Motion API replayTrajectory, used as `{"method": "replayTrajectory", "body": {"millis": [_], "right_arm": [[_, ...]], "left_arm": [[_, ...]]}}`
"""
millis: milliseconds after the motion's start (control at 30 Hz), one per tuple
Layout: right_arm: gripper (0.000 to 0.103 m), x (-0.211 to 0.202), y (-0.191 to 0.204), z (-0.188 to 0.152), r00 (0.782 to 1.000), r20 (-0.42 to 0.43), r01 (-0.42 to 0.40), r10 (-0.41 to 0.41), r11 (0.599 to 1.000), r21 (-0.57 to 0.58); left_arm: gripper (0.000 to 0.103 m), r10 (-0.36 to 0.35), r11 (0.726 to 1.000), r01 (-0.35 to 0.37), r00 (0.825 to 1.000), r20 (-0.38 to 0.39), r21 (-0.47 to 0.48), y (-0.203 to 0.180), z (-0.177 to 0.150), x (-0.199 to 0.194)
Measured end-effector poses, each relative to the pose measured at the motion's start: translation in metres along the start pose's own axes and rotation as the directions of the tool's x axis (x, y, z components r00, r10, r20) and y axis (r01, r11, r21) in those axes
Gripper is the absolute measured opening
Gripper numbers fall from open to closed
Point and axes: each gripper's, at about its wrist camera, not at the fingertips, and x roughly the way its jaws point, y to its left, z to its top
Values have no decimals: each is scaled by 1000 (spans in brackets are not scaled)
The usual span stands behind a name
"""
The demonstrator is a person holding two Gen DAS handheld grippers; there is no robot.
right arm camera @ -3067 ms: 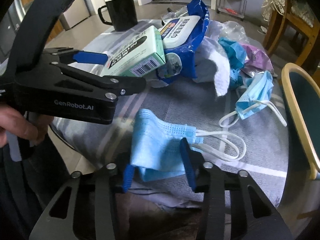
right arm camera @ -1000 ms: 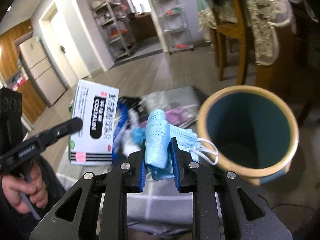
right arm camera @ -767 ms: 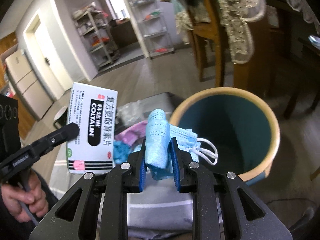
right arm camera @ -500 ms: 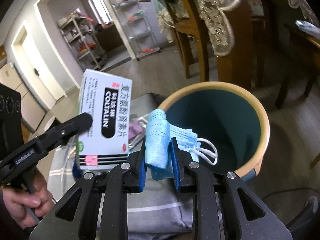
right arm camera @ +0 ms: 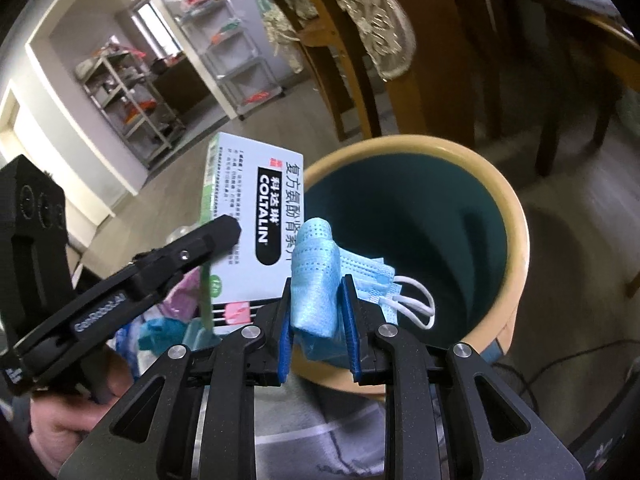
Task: Collect trash
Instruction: 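Carry the box and mask over the trash bin with both tools, then open both tools to drop the box and mask into the bin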
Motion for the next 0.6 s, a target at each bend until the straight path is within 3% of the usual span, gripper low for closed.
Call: {"method": "replayTrajectory", "body": {"millis": [367, 467, 600], "right_arm": [[24, 12, -4, -3, 999, -39, 28, -27, 1000, 11], [24, 17, -5, -4, 998, -52, 35, -35, 999, 10], [27, 21, -5, -7, 996, -69, 51, -49, 999, 15]], "left_arm": [[20, 10, 998, -15, 997, -71, -64, 19, -11, 27], [29, 28, 997, -33, 997, -73, -68, 22, -12, 22], [33, 39, 995, -44, 997, -60, -84, 32, -11, 16]]}}
